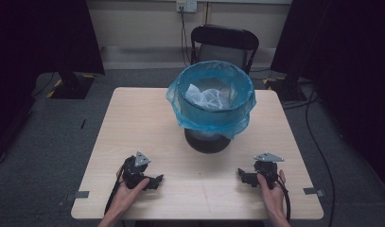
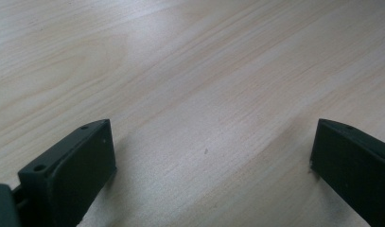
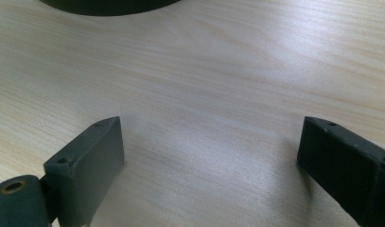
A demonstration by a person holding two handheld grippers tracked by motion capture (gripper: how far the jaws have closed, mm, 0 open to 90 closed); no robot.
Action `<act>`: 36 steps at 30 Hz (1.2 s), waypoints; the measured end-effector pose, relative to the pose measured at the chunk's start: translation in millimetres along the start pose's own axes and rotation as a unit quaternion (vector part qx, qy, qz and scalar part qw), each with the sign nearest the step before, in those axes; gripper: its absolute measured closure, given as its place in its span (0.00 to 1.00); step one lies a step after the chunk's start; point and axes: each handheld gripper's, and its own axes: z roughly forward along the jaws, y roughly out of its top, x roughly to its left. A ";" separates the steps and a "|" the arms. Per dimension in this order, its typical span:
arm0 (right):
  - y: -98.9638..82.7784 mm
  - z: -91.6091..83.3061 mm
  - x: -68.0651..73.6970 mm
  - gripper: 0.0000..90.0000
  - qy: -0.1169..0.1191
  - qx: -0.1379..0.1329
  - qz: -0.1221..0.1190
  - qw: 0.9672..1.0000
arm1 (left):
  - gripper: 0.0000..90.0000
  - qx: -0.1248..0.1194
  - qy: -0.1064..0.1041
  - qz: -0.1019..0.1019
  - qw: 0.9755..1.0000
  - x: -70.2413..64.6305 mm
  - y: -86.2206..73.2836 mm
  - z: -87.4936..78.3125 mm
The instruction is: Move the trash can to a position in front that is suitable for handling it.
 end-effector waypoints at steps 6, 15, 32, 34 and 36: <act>-0.6 -1.9 2.7 0.16 0.003 -0.004 -0.006 1.000 | 0.13 -0.006 0.001 0.000 1.000 -0.2 1.3 -3.7; 11.3 -17.1 3.7 0.19 0.060 -0.038 -0.013 0.997 | 0.19 -0.031 -0.018 -0.022 0.999 4.5 11.6 -16.3; 71.6 -20.0 -30.1 0.24 0.074 -0.112 0.026 0.991 | 0.20 -0.071 -0.035 -0.002 0.997 20.1 93.1 18.0; 77.3 -19.6 -33.1 0.24 0.073 -0.114 0.023 0.991 | 0.21 -0.070 -0.028 -0.007 0.997 23.9 99.2 24.1; 84.0 -18.3 -37.4 0.24 0.069 -0.109 0.020 0.991 | 0.21 -0.074 -0.041 -0.025 0.996 30.5 105.9 28.3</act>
